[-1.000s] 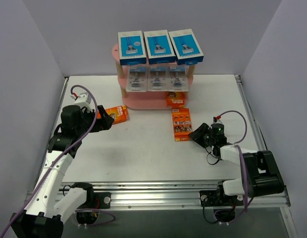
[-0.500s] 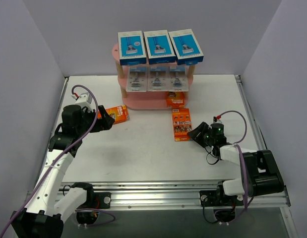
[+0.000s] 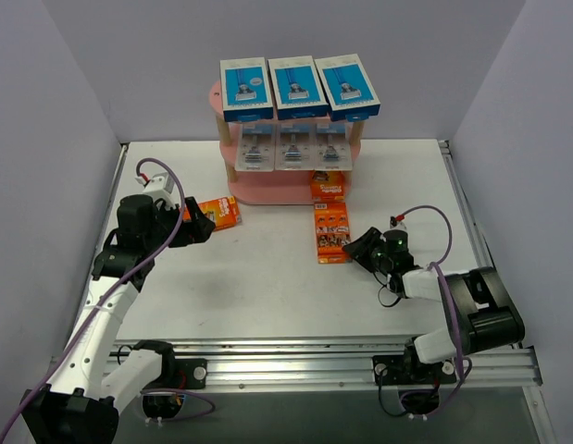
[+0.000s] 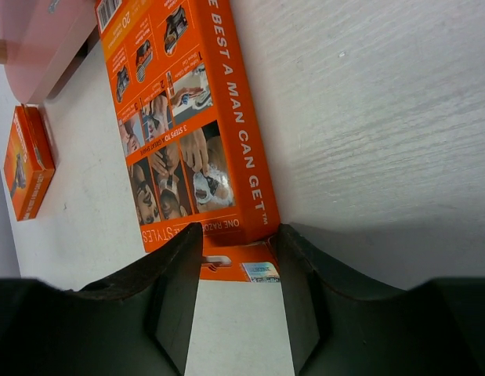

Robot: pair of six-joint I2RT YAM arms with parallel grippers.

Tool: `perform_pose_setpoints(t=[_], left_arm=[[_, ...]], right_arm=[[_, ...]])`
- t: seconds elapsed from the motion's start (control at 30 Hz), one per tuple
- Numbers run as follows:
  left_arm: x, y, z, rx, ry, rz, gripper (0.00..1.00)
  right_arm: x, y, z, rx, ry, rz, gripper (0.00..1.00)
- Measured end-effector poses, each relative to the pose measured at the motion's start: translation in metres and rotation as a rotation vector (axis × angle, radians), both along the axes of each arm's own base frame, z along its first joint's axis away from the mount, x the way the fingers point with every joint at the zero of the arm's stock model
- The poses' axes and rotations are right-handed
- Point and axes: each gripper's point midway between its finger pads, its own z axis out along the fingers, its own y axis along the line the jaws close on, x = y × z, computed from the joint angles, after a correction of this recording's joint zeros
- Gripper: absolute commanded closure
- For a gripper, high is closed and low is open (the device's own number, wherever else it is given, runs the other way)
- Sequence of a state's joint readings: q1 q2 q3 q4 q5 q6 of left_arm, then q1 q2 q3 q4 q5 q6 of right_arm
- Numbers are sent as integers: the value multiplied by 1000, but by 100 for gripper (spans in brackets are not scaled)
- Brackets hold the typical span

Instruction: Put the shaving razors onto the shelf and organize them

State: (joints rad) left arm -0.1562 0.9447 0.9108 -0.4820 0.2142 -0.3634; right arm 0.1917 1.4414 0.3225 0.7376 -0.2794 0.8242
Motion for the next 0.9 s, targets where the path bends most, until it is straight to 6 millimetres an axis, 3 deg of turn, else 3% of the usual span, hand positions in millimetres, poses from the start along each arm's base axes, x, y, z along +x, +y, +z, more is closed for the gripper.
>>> perform_pose_setpoints(t=[0.27,0.5,0.9], left_arm=[[1,0,-2,1,7,0,6],[1,0,-2,1,8,0,6],[1,0,-2,0,9,-1,6]], right_arm=[[-2,8,-3,1,0,-23,75],[-4,18,-2,7,-18,2,78],[-7,35,0,9,-41,62,91]])
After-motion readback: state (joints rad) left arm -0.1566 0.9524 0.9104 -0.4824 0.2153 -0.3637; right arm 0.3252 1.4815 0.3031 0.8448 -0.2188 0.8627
